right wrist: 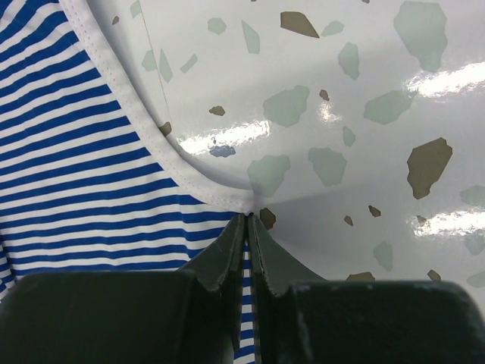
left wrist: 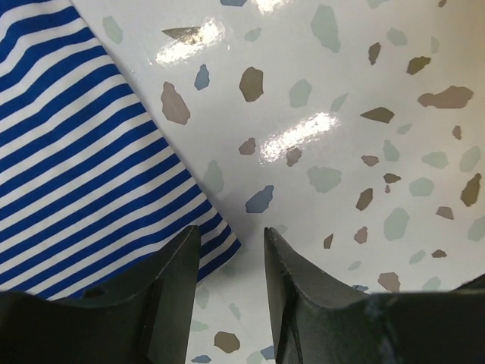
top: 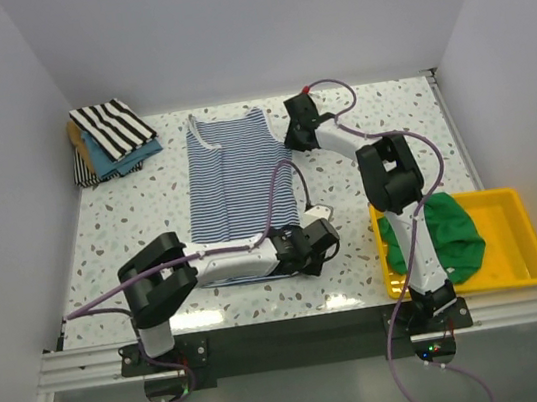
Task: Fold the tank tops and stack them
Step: Fold the tank top
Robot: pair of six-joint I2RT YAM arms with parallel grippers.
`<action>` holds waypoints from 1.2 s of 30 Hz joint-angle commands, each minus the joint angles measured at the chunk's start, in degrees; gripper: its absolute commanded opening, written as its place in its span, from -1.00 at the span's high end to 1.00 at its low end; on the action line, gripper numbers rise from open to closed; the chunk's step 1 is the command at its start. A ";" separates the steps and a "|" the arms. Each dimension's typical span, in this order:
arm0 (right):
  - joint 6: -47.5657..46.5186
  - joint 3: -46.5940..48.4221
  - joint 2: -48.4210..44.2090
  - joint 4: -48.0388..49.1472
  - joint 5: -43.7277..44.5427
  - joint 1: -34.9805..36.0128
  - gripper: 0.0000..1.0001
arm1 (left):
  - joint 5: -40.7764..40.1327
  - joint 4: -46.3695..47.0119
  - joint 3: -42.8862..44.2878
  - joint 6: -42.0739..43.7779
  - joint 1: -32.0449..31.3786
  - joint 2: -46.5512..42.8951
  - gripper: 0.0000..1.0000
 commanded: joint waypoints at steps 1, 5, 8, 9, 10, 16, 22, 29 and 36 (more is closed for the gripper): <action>-0.67 -0.22 3.71 -3.71 0.48 -0.11 0.83 | -4.86 -2.41 1.66 -1.46 -0.66 1.29 0.14; -0.94 0.22 3.80 -3.97 0.65 -0.20 0.93 | -5.57 -2.85 1.57 -2.08 -1.18 3.13 0.24; -0.94 -0.04 3.28 -4.15 1.00 -0.20 1.00 | -5.74 -3.03 1.57 -2.16 -1.54 3.92 0.48; -0.94 -0.39 2.92 -4.24 1.18 -0.11 1.00 | -5.66 -3.11 1.57 -2.25 -1.62 3.84 0.60; -1.11 -0.75 2.66 -4.15 1.88 -0.20 1.00 | -5.39 -3.12 1.05 -2.25 -1.89 3.57 0.82; -2.42 -4.70 -1.47 -4.94 2.67 -1.95 1.00 | -1.11 -0.93 -3.51 -1.46 -2.94 -3.62 1.00; -4.89 -12.86 -8.76 -5.74 4.25 -4.06 1.00 | 7.07 4.52 -11.86 -1.90 -3.55 -13.91 1.00; -6.21 -22.71 -18.08 -5.64 6.98 -4.24 1.00 | 10.78 8.83 -16.27 -4.71 -5.75 -18.66 1.00; -6.12 -24.57 -24.06 -7.58 8.92 -4.24 1.00 | 7.89 10.86 -19.52 -7.26 -6.19 -23.32 1.00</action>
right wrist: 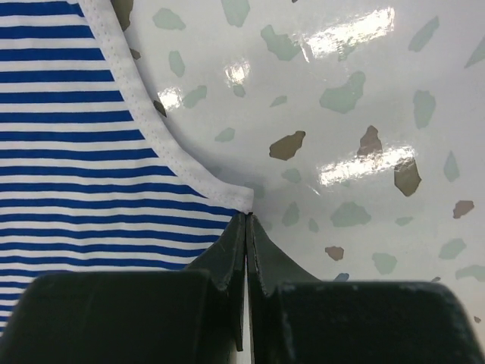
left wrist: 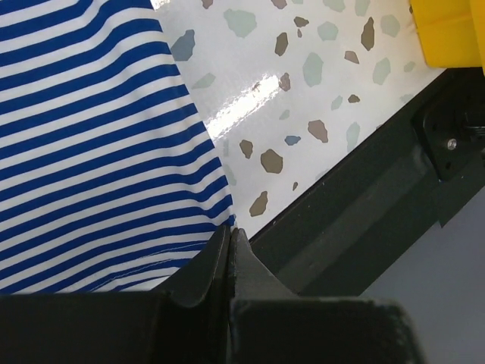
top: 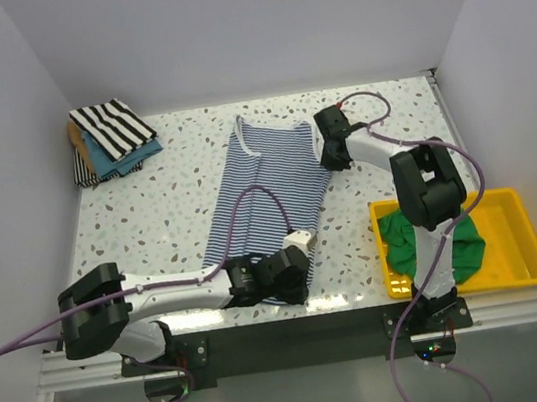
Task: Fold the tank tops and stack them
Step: Fold the tank top
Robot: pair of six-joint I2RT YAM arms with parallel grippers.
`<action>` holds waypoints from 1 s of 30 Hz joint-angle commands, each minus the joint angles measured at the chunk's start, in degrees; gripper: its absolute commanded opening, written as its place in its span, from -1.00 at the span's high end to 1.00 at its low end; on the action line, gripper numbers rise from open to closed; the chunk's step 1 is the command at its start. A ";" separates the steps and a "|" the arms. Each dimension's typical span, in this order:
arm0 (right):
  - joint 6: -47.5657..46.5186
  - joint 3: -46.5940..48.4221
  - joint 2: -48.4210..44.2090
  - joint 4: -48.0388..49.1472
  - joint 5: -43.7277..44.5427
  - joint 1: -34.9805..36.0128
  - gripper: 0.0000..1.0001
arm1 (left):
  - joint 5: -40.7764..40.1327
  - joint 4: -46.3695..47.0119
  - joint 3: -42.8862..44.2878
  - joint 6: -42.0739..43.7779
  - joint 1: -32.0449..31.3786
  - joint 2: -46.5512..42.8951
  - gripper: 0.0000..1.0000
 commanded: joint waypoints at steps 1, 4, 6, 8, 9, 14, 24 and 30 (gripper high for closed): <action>-0.68 0.15 -5.57 -1.46 1.75 -0.17 1.00 | -2.47 2.84 -1.40 -2.71 -0.18 -4.78 1.00; 0.02 1.03 -6.89 -1.19 0.69 -0.17 1.00 | -5.90 1.35 -2.02 -4.03 -0.10 -6.98 1.00; 0.46 1.64 -6.98 -1.11 -0.89 -0.09 1.00 | -7.32 -0.23 -2.37 -5.34 0.25 -8.39 1.00; 0.81 2.78 -6.63 -0.76 -2.82 0.00 1.00 | -9.16 -1.20 -3.07 -6.40 0.61 -9.70 1.00; 1.16 3.22 -5.93 -0.67 -3.52 0.09 1.00 | -9.69 -2.16 -3.34 -7.45 1.04 -10.23 1.00; 1.96 7.62 -3.12 -0.75 -5.29 1.40 1.00 | -13.56 -5.68 -5.27 -11.58 2.45 -13.40 1.00; 3.63 18.16 5.49 -1.02 -6.17 6.67 1.00 | -20.06 -14.90 -10.10 -20.46 4.21 -16.48 1.00; 4.24 24.67 10.68 -1.02 -5.47 9.49 1.00 | -23.05 -19.75 -11.42 -24.42 4.30 -17.97 1.00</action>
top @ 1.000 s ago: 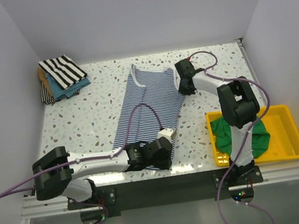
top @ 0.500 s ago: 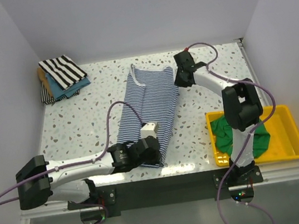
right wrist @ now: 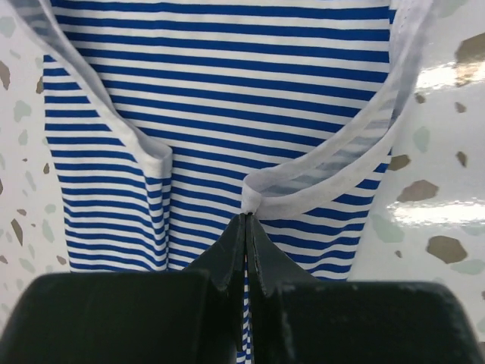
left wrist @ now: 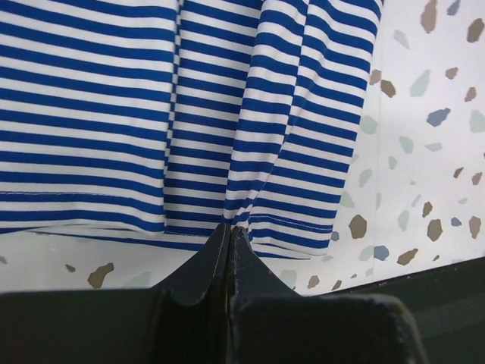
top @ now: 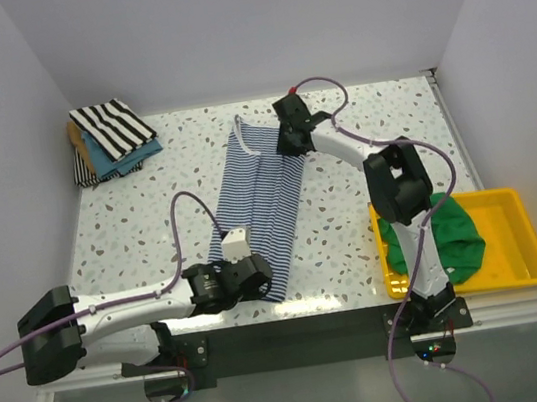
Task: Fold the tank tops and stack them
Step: Fold the tank top
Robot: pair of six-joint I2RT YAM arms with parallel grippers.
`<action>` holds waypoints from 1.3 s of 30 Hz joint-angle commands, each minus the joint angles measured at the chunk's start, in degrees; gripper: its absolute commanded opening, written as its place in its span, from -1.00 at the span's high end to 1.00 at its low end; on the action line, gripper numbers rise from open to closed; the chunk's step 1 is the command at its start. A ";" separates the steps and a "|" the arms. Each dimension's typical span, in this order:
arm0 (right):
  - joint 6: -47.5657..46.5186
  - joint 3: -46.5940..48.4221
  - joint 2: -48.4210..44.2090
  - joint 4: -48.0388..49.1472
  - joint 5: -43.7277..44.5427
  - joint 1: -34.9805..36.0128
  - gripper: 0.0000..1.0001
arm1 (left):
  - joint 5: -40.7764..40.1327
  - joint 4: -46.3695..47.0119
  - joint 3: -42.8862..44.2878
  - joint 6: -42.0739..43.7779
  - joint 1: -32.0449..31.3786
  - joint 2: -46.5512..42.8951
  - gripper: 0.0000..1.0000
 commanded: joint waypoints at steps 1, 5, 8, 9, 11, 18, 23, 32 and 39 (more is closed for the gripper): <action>1.16 5.32 1.74 0.27 0.85 1.30 1.00 | -4.61 -4.71 -0.78 -4.64 0.21 -2.17 1.00; 1.42 7.53 3.68 0.27 0.94 2.18 1.00 | -4.79 -5.77 -1.31 -5.61 0.21 -2.44 1.00; 1.43 8.68 4.65 0.53 0.85 2.97 1.00 | -4.87 -6.38 -1.40 -6.57 0.21 -2.61 1.00; 1.43 8.85 4.74 0.71 1.03 3.40 1.00 | -4.96 -6.91 -1.57 -6.84 0.21 -2.70 1.00; 1.43 9.55 5.44 0.62 0.94 3.84 1.00 | -4.79 -7.09 -1.75 -6.93 0.21 -3.05 1.00; 1.34 12.19 7.20 0.01 1.12 4.72 1.00 | -4.44 -8.14 -2.71 -7.98 0.21 -3.40 1.00; 1.34 13.69 9.39 -0.52 0.94 5.16 1.00 | -4.17 -8.32 -3.60 -8.51 0.21 -3.23 1.00; 1.69 12.02 8.70 1.23 0.77 5.17 0.58 | -4.26 -7.62 -2.72 -7.11 0.21 -2.87 0.46; 0.64 10.00 3.43 2.73 -0.73 5.17 0.05 | -7.24 -9.63 2.98 -3.33 0.21 -6.56 0.17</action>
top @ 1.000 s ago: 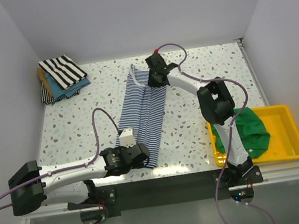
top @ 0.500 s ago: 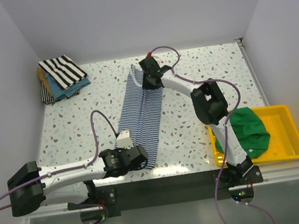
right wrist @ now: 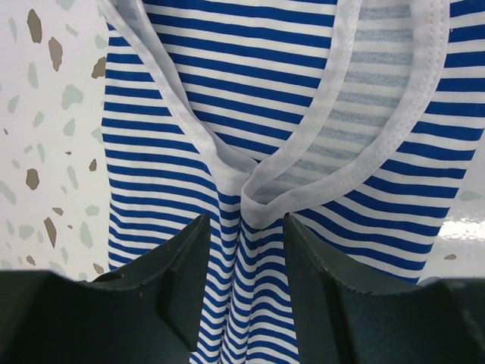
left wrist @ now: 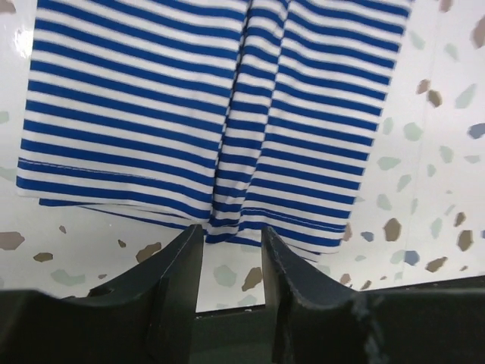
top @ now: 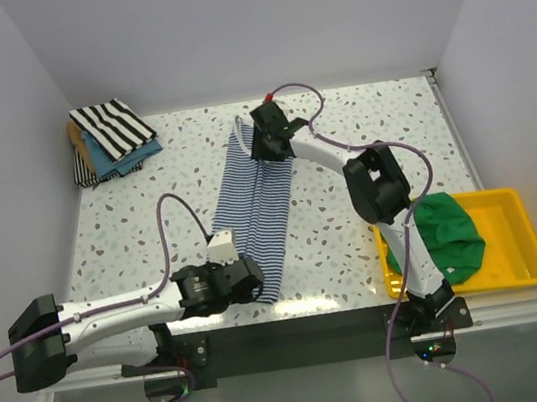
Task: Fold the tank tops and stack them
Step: Fold the tank top
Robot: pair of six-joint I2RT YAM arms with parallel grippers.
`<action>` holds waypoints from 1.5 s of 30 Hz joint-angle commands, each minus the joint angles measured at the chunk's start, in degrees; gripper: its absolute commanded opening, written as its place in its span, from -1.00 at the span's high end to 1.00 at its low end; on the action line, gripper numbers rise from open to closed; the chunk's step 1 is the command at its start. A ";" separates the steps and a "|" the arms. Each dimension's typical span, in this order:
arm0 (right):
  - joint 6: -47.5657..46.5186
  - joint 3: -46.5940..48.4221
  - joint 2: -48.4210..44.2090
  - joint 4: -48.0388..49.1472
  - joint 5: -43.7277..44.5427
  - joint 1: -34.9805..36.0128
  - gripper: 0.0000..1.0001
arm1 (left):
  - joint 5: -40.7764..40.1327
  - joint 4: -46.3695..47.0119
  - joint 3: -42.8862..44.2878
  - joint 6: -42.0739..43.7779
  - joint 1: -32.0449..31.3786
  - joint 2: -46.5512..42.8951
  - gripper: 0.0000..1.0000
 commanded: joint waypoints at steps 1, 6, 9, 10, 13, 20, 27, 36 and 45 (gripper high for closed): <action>-0.74 -1.00 -8.07 1.66 0.27 -0.15 0.05 | -5.23 -3.51 6.53 2.42 0.08 -2.11 0.17; -0.83 -7.91 -15.02 0.25 2.48 0.03 0.06 | -6.58 -4.95 12.26 8.64 7.08 -2.11 0.09; -0.74 -14.42 -18.72 1.31 3.00 0.55 0.06 | -0.70 2.25 9.98 17.61 17.20 -2.90 0.11; -1.09 -15.58 -19.16 0.26 3.70 0.91 0.07 | -0.41 4.71 9.28 20.24 20.70 -2.73 0.10; -1.18 -21.55 -21.09 0.42 4.84 1.78 0.08 | 2.31 7.53 8.48 24.20 29.30 0.26 0.05; -1.62 -34.82 -25.49 2.98 5.46 2.75 0.08 | 15.23 18.09 0.49 28.96 42.70 5.01 0.08; -3.20 -34.93 -22.42 2.98 7.66 2.84 0.05 | 18.84 20.55 -4.61 28.44 43.06 5.19 -0.12; -6.54 -21.49 -10.56 -4.13 8.19 -1.46 0.05 | 24.02 23.98 -9.98 26.07 42.97 4.40 -0.08; -11.38 -2.43 2.26 -12.57 8.81 -6.47 0.06 | 26.84 24.86 -10.24 25.19 41.83 2.64 -0.07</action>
